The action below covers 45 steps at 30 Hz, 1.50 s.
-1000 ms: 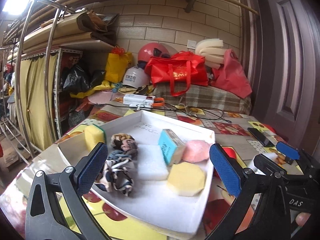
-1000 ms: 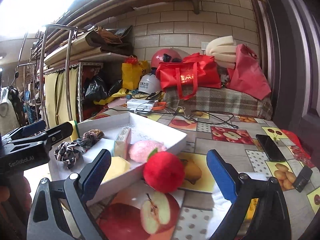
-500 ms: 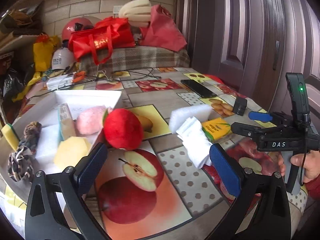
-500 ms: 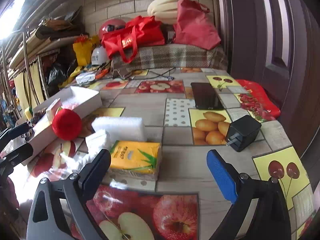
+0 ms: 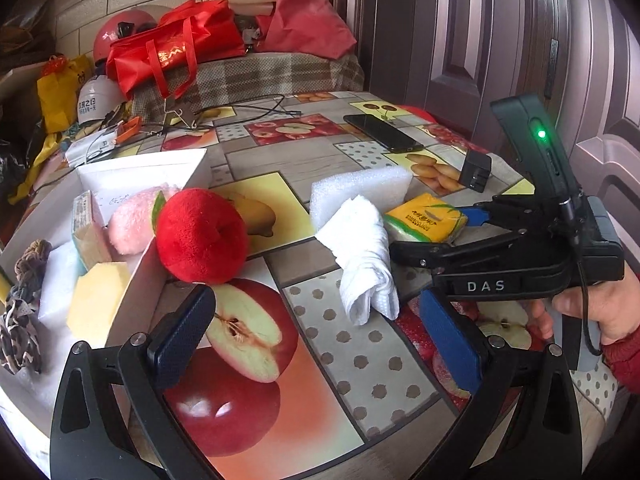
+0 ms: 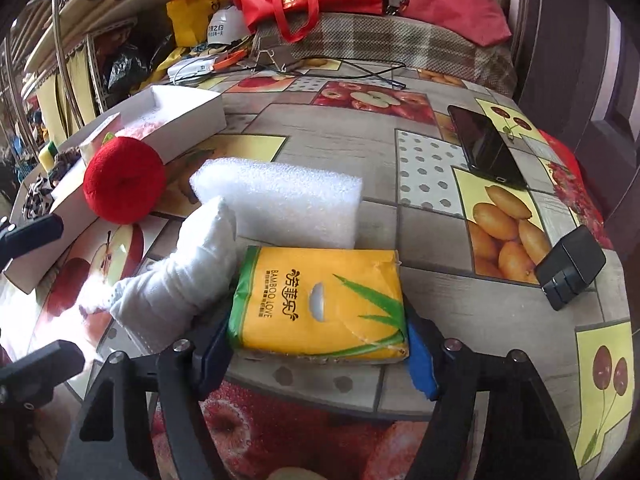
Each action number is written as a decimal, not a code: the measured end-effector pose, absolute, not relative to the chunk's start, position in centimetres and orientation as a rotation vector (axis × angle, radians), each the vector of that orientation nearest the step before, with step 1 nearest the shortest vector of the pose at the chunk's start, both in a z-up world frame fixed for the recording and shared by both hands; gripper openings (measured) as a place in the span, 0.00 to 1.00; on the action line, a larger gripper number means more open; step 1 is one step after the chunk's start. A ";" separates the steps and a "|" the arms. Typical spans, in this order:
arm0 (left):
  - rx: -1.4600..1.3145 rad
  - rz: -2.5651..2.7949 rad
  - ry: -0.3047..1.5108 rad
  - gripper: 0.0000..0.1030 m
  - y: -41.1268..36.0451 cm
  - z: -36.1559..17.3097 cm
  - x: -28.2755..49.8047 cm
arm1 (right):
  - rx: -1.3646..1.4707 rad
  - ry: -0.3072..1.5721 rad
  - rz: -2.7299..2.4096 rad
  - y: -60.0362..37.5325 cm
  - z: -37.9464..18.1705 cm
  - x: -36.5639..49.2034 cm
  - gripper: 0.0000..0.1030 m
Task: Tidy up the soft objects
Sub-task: 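Grasp the white face mask with left tool while right tool grasps yellow tissue pack, then carry face mask into the tray and open left tool while right tool releases tissue pack there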
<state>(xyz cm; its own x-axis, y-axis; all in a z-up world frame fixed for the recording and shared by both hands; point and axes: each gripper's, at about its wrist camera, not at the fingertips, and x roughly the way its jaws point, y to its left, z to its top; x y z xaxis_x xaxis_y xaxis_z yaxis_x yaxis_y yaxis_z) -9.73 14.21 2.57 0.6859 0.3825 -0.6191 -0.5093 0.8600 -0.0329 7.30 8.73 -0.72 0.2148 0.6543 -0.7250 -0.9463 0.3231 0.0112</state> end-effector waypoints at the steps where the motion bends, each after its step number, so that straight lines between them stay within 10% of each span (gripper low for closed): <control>1: -0.212 0.491 0.650 1.00 14.3 2.5 -9.2 | -0.471 0.718 1.171 8.3 -0.6 7.7 0.70; 5: -0.204 0.428 0.720 0.92 14.3 1.8 -5.9 | -0.390 0.757 1.140 6.8 -0.3 9.6 0.70; 13: -0.164 0.392 0.843 0.39 14.0 0.3 -1.6 | -0.320 0.781 1.128 6.1 -0.1 10.7 0.71; 45: -0.116 0.723 0.362 0.38 13.8 5.0 -18.4 | -0.320 0.344 1.265 7.1 3.4 0.7 0.70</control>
